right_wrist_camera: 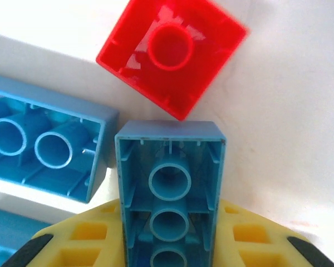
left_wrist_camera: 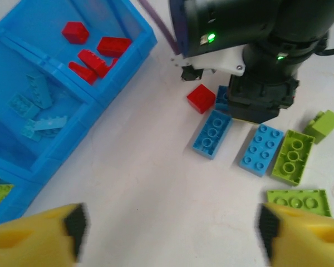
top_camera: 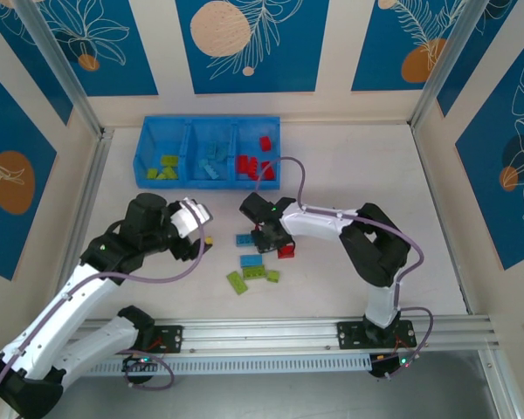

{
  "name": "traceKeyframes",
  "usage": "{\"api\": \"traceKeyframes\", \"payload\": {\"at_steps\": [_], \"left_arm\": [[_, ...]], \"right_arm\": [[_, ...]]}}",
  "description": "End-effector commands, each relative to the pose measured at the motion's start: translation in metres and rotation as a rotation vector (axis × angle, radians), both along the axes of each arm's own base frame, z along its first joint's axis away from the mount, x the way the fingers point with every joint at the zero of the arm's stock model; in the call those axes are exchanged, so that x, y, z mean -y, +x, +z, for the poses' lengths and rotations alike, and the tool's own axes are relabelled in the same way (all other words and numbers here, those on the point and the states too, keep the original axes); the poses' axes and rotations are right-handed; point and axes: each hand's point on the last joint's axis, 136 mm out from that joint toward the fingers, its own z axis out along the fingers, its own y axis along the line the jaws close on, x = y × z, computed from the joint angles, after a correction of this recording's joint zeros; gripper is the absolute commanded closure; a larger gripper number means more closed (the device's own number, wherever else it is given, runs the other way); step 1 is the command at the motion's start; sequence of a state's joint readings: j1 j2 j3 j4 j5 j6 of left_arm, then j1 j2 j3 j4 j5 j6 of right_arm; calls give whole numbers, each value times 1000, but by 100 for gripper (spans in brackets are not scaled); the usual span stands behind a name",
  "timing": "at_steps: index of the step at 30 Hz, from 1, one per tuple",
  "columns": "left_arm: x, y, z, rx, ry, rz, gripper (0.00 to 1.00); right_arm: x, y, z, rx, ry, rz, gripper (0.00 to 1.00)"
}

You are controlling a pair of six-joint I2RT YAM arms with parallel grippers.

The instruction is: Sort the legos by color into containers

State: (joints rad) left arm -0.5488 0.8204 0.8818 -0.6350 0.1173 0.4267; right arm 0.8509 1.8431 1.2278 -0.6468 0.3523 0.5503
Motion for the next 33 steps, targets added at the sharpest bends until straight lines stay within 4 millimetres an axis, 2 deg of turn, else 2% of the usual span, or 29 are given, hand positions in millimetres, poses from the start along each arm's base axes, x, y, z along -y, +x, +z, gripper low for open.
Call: {"api": "traceKeyframes", "payload": {"at_steps": [1, 3, 6, 8, 10, 14, 15, 17, 19, 21, 22, 23, 25, 26, 28, 29, 33], "left_arm": [[-3, 1, 18, 87, -51, 25, 1], [-4, -2, 28, 130, -87, 24, 0], [-10, -2, 41, 199, -126, 59, 0], [-18, 2, 48, 239, -143, 114, 0], [-28, 8, 52, 268, -146, 185, 0], [-43, 16, 51, 283, -123, 280, 0], [-45, 17, 52, 283, -122, 292, 0], [-47, 18, 51, 281, -116, 307, 0], [-49, 18, 49, 279, -106, 317, 0], [-50, 20, 47, 275, -92, 323, 0], [-50, 20, 46, 276, -87, 323, 0], [-50, 21, 45, 273, -82, 322, 0], [-49, 21, 42, 266, -74, 314, 0], [-48, 21, 41, 261, -70, 309, 0], [-45, 21, 41, 254, -71, 296, 0], [-44, 20, 41, 250, -72, 291, 0], [-45, 20, 40, 251, -73, 290, 0]], "right_arm": [[-2, 14, 75, 171, 127, -56, 73], [-13, 19, 114, 271, 227, -10, 73], [-41, 28, 167, 425, 390, 117, 73], [-59, 45, 196, 530, 465, 173, 73], [-75, 71, 214, 592, 484, 200, 73], [-101, 143, 217, 612, 450, 175, 73], [-105, 158, 205, 592, 425, 161, 73], [-119, 189, 198, 593, 405, 146, 74], [-131, 212, 179, 594, 369, 151, 74], [-143, 232, 172, 613, 344, 167, 73], [-149, 239, 162, 608, 322, 180, 73], [-154, 247, 161, 619, 314, 186, 71], [-158, 256, 159, 626, 303, 193, 66], [-160, 257, 159, 624, 301, 199, 60], [-162, 255, 170, 635, 316, 216, 45], [-161, 252, 178, 638, 324, 220, 41], [-150, 228, 219, 627, 358, 227, 40]]}}
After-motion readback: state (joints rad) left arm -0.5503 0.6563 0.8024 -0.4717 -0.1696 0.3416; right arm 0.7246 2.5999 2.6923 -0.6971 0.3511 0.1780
